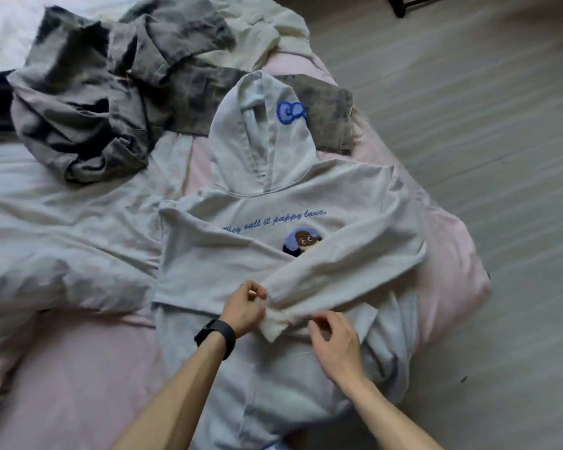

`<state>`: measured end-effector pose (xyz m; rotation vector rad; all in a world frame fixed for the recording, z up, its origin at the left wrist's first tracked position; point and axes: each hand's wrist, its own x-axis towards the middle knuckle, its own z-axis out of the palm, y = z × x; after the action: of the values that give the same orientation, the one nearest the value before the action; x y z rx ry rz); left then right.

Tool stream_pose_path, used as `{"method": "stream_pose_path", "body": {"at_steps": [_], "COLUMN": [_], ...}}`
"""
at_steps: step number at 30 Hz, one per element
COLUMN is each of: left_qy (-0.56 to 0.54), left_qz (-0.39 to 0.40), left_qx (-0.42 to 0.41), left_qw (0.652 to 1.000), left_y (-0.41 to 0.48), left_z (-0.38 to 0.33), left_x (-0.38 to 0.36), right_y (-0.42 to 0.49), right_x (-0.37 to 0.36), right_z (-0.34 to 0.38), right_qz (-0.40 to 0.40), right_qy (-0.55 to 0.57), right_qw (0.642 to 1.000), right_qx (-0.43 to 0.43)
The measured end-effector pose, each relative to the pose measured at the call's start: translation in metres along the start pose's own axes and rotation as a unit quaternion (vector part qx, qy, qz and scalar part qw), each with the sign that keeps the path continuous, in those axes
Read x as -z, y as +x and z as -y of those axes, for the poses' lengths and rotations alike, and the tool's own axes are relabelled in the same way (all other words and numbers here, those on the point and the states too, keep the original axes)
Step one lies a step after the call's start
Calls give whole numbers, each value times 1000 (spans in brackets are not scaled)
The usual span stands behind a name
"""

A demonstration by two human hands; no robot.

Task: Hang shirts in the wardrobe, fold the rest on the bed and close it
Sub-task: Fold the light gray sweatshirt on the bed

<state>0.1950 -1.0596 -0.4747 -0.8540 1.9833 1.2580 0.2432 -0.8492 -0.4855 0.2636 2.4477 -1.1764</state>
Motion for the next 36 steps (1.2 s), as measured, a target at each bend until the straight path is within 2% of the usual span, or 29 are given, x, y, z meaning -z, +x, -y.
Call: {"method": "stream_pose_path", "body": {"at_steps": [1, 3, 6, 11, 13, 15, 16, 18, 19, 21, 22, 23, 24, 26, 28, 29, 33, 36], "left_qy": [7, 28, 61, 121, 211, 314, 340, 352, 350, 348, 340, 329, 321, 312, 322, 312, 247, 199], "left_qz": [-14, -43, -69, -94, -115, -150, -161, -174, -182, -190, -184, -173, -161, -140, -120, -114, -94, -76], "left_qx": [0, 11, 37, 47, 42, 32, 33, 55, 59, 35, 13, -13, -39, -109, -177, -197, -173, -166], "left_qw": [1000, 999, 995, 987, 970, 937, 926, 918, 917, 917, 922, 928, 932, 933, 922, 923, 949, 963], "left_y": [1, -4, -10, -17, -21, -25, -27, -30, -31, -31, -29, -24, -19, -4, 19, 30, 87, 126], "left_z": [5, 19, 41, 72, 76, 73, 70, 60, 54, 32, 14, -6, -27, -73, -121, -139, -206, -247], "left_x": [5, 18, 32, 33, 22, 10, 4, -5, -10, -24, -33, -43, -52, -69, -93, -101, -124, -140], "right_y": [2, 4, 7, 25, 25, 18, 15, 11, 12, 21, 28, 37, 47, 73, 103, 115, 149, 161], "right_x": [3, 8, 13, 12, 9, 5, 5, 8, 11, 22, 31, 41, 51, 71, 94, 101, 118, 116], "right_z": [-4, -9, -14, -15, -14, -11, -10, -13, -17, -22, -23, -22, -21, -18, -21, -18, -21, -36], "right_qz": [-23, -19, 49, 91, 112, 112, 113, 134, 146, 124, 81, 26, -29, -114, -142, -132, -80, -101], "right_qy": [-6, -38, -56, -64, -187, -365, -407, -407, -376, -230, -124, -18, 81, 246, 380, 433, 533, 553], "right_qw": [999, 997, 991, 982, 967, 923, 906, 903, 914, 963, 983, 988, 976, 919, 846, 813, 720, 688], "right_qx": [-29, -71, -109, -151, -130, -57, -35, -29, -34, -72, -107, -154, -203, -287, -346, -366, -437, -460]}}
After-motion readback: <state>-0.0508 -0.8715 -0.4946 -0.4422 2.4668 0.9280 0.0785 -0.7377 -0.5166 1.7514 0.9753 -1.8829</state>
